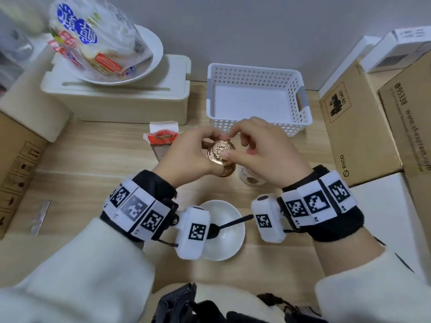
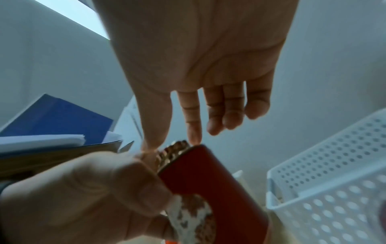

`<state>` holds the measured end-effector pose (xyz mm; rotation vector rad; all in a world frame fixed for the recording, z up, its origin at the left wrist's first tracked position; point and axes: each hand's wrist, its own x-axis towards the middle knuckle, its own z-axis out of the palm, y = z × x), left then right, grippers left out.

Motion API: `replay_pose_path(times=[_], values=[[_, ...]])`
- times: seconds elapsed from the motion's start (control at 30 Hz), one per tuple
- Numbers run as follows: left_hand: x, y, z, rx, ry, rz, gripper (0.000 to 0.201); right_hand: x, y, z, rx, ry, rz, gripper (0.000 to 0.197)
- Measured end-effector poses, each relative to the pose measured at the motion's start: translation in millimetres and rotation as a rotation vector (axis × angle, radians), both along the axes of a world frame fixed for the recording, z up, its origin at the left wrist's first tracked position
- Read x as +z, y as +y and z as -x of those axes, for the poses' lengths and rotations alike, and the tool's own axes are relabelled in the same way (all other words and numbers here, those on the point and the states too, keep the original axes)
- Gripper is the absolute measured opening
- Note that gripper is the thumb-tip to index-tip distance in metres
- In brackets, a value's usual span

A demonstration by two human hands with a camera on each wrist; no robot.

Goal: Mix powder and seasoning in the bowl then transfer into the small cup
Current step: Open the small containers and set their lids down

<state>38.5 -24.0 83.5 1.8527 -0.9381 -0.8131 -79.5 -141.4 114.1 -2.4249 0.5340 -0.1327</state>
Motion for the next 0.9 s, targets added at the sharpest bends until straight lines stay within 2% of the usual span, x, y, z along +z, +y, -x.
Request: replay_pose_path(times=[0.13,0.3,0.43,0.5,0.63,0.73,0.9], values=[[13.7,17.8,12.5,-0.008,0.066,0.111,0.051,9.9,21.9,1.3,0.062,-0.041,0.093,0.034],[10.1,37.1,18.5,0.035,0.187,0.230,0.074,16.4,36.2,9.8,0.070,-0.062,0.131,0.036],[2.5,45.5,32.9,0.020,0.307,0.294,0.060,16.5,46.6,13.0,0.035,-0.106,0.123,0.030],[-1.1,42.7,41.2,0.004,0.267,0.257,0.059,14.1,53.6,14.2,0.019,-0.112,0.124,0.029],[-6.9,37.8,50.5,0.041,0.135,0.203,0.039,9.7,57.9,18.3,0.038,-0.118,0.122,0.030],[-11.4,39.4,54.5,0.032,0.093,0.189,0.037,4.7,57.2,21.6,0.053,-0.098,0.134,0.032],[-15.4,39.9,57.7,-0.025,0.095,0.177,0.039,-5.7,56.1,28.8,0.023,-0.101,0.042,0.031]])
